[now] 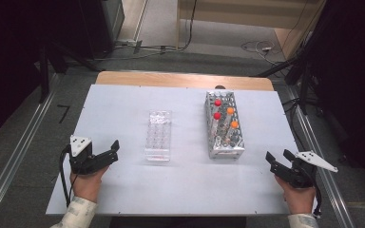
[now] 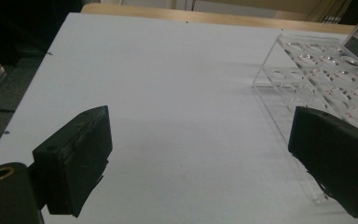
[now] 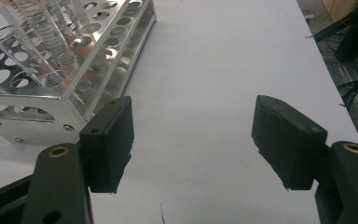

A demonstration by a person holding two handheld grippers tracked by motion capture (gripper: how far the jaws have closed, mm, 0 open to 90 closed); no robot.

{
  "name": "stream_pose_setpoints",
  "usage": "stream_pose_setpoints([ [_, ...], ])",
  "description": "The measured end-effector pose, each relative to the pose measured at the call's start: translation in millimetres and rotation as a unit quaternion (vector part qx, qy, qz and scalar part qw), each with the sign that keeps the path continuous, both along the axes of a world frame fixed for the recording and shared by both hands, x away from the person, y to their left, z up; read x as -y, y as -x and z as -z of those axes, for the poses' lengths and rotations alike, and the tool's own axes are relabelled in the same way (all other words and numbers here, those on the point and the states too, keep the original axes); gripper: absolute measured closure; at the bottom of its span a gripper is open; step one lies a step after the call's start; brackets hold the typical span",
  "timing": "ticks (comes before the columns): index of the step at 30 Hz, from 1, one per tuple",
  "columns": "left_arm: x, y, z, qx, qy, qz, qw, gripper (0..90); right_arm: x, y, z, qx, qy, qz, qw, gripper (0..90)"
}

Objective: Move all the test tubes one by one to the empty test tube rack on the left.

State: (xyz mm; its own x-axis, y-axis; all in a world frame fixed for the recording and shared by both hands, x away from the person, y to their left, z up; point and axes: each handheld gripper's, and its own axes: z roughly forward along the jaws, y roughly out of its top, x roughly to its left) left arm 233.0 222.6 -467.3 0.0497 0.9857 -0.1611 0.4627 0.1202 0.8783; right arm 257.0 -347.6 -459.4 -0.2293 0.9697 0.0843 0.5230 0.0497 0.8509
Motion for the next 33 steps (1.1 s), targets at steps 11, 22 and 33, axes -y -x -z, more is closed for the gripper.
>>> stream_pose_setpoints([
  [11, 1.9, -4.2, 2.3, -0.010, 0.002, 0.005, 0.9999, 6.6, -5.0, 2.2, -0.4, -0.005, 0.002, -0.012, 0.9999, 27.9],
  [22, 4.6, -0.7, 2.2, -0.009, -0.012, 0.009, 0.9998, 6.6, -18.2, -3.7, -3.2, -0.010, 0.000, -0.048, 0.9988, 27.4],
  [33, 4.1, 0.4, 2.5, -0.010, -0.011, 0.007, 0.9999, 6.6, -33.7, -6.9, -5.2, 0.000, 0.008, -0.066, 0.9978, 28.4],
])
